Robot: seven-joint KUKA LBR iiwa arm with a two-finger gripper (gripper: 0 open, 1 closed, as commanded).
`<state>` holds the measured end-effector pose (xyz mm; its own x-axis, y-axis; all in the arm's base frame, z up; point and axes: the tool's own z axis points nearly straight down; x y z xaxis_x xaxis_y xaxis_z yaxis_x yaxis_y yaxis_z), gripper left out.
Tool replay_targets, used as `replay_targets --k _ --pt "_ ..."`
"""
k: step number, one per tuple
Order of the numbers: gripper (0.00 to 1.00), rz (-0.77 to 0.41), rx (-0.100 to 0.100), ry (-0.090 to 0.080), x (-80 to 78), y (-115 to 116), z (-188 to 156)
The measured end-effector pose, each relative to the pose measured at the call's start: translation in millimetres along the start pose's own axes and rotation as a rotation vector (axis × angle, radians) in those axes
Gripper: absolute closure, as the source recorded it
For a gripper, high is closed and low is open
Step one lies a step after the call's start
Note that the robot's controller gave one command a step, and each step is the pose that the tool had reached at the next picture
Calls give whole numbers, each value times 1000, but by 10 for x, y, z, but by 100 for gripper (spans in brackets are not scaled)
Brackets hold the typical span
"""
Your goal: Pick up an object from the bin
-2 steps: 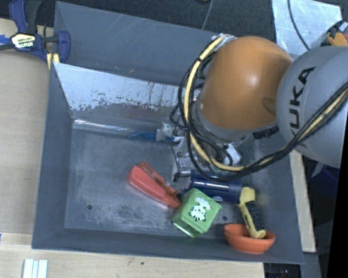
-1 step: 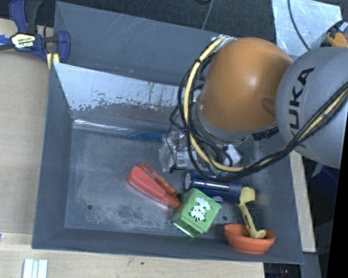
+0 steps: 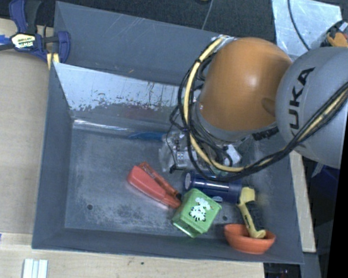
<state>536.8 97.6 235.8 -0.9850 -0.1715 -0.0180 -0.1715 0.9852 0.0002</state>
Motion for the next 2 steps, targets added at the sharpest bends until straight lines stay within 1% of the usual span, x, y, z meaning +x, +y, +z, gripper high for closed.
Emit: replay_targets --k 1,2 --pt "100 -201 0 -1 -140 79 267" --pt "100 -226 0 0 229 182 245"
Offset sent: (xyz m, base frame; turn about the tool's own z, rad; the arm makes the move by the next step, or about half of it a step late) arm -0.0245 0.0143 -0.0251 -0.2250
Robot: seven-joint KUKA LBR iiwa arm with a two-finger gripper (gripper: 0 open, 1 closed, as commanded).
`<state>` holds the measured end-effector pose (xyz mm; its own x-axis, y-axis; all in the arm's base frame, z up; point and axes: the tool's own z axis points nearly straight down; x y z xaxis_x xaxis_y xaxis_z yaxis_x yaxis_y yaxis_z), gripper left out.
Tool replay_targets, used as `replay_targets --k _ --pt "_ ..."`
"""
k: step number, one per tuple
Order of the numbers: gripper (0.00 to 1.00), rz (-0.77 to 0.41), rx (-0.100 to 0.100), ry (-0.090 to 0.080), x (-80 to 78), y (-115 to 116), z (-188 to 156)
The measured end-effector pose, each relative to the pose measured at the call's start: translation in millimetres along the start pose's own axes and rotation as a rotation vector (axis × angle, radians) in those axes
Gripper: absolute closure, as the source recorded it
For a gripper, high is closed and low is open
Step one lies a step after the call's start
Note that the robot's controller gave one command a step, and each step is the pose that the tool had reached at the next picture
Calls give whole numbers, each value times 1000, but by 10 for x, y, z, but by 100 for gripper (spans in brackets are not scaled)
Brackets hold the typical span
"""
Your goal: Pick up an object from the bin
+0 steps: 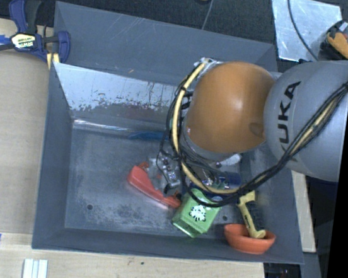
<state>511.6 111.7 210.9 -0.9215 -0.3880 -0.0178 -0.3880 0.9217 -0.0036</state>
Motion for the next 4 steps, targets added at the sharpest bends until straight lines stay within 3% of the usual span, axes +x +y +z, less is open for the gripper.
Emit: replay_targets --k 1,2,3,4 --pt "100 -30 -1 0 136 182 437" --pt "100 -101 4 -21 -631 167 139" --pt "100 173 1 7 293 -160 30" --pt "100 137 6 0 171 3 114"
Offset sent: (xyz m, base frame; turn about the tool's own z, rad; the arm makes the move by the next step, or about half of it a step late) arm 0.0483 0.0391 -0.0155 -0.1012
